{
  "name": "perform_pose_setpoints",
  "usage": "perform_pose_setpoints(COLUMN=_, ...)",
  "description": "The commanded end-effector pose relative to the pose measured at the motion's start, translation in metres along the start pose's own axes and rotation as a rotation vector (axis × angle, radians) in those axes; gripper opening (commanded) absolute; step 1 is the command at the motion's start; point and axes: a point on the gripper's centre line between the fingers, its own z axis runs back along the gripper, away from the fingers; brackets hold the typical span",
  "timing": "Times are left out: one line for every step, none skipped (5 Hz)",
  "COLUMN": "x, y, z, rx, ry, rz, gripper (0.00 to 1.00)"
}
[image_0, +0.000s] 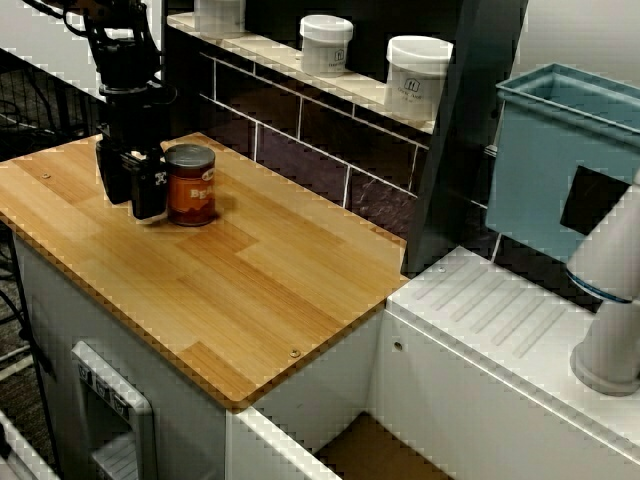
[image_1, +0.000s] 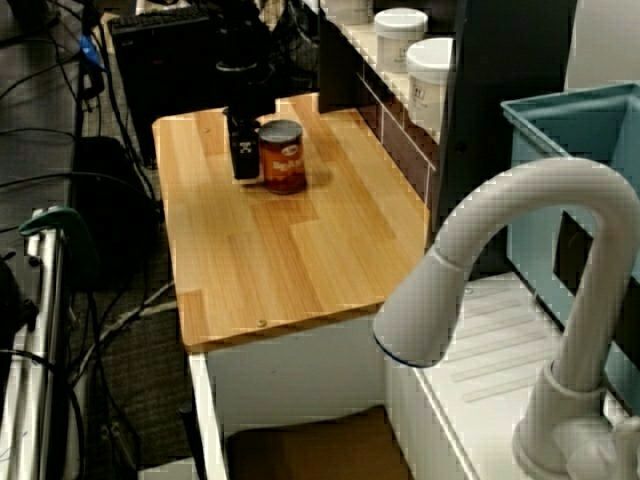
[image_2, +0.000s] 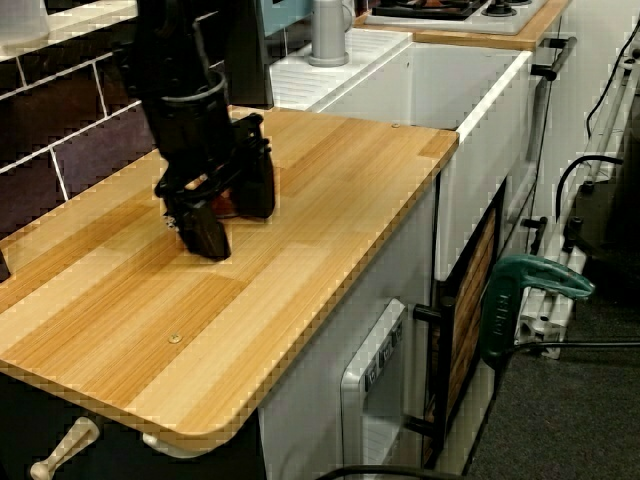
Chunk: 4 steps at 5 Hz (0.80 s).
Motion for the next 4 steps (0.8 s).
perform_pose_setpoints(x=0.000, y=0.000, z=0.032, rx=0.031, ry=-0.071, rz=0.008, gripper=1.00)
perform_pose_setpoints(x=-0.003, y=0.012, z=0.042, rx=0.022, ry=-0.078, rz=0.013, gripper=1.00)
perform_pose_setpoints(x=-0.004, y=0.029, z=0.050, rx=0.029, ry=-0.086, rz=0.018, gripper=1.00)
perform_pose_setpoints(x=-0.001, y=0.041, z=0.053, rx=0.017, ry=-0.097, rz=0.042, gripper=1.00)
